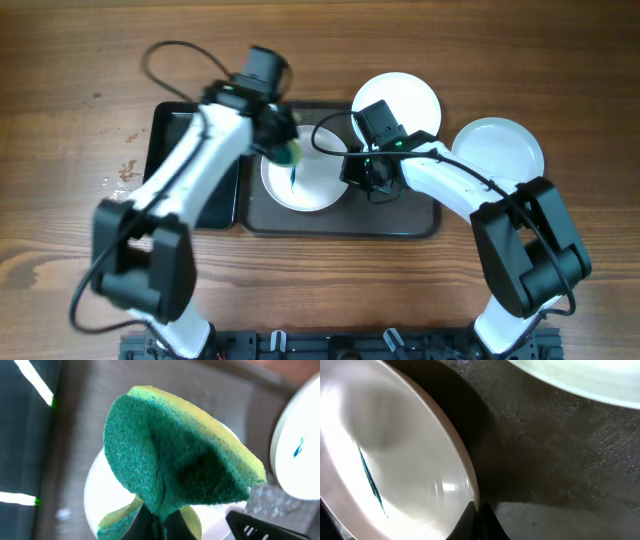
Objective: Clean dirty plates on tray and stack at the side
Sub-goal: 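Bring the sponge onto the held plate with left gripper, then scrub the second plate with the sponge while right gripper holds it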
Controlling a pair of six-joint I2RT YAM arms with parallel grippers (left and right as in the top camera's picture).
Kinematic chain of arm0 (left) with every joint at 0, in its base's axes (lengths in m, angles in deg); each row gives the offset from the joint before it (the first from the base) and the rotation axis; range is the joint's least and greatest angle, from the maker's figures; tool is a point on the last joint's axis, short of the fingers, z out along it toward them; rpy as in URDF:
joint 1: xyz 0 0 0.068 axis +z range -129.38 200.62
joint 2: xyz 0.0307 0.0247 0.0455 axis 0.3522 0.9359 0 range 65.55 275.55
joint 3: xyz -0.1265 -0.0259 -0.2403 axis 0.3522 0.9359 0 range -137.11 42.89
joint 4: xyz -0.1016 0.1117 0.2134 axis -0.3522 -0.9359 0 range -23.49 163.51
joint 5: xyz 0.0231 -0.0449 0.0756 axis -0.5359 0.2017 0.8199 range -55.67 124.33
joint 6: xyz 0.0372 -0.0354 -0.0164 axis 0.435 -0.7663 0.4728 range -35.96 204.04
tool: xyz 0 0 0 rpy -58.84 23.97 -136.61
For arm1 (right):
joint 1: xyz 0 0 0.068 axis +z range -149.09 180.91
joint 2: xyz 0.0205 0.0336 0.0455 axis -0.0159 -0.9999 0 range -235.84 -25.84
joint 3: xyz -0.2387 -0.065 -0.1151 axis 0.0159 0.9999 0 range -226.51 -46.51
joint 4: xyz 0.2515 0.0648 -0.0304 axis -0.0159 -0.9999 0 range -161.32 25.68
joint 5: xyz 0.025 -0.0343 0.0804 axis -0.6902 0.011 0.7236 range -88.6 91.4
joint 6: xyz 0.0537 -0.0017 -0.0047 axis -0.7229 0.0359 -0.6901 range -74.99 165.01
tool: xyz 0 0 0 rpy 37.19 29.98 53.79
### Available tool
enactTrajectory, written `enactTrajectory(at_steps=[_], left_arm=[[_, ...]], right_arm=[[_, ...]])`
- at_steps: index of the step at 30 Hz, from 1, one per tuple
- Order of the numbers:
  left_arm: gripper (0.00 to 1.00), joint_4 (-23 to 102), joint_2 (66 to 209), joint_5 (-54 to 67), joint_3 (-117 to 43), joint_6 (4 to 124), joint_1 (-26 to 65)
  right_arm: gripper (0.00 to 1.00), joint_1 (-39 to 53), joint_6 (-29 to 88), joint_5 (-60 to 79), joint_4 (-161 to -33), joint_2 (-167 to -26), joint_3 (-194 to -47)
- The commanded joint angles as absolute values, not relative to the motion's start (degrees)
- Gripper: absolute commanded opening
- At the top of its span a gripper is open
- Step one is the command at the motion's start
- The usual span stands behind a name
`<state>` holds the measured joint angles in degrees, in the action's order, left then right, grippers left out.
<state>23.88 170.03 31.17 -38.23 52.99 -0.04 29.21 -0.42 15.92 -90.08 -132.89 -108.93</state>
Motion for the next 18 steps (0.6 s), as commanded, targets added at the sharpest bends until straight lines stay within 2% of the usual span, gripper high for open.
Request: enactTrajectory(at_steps=[1,12,18], left_arm=[[0.04,26.13,176.09,28.57,-37.34,51.83,-5.03],[0.04,25.81,182.65,30.60,-37.31,53.60,-6.84],[0.04,22.99,182.65,46.91,-37.31,53.73,-5.29]], right_arm=[[0.04,28.79,-0.97,16.25,-89.75,-134.39,-110.28],[0.04,28.79,-0.01,16.88,-89.60,-134.39,-110.28],[0.04,28.79,-0.01,16.86,-89.36,-134.39,-110.28]])
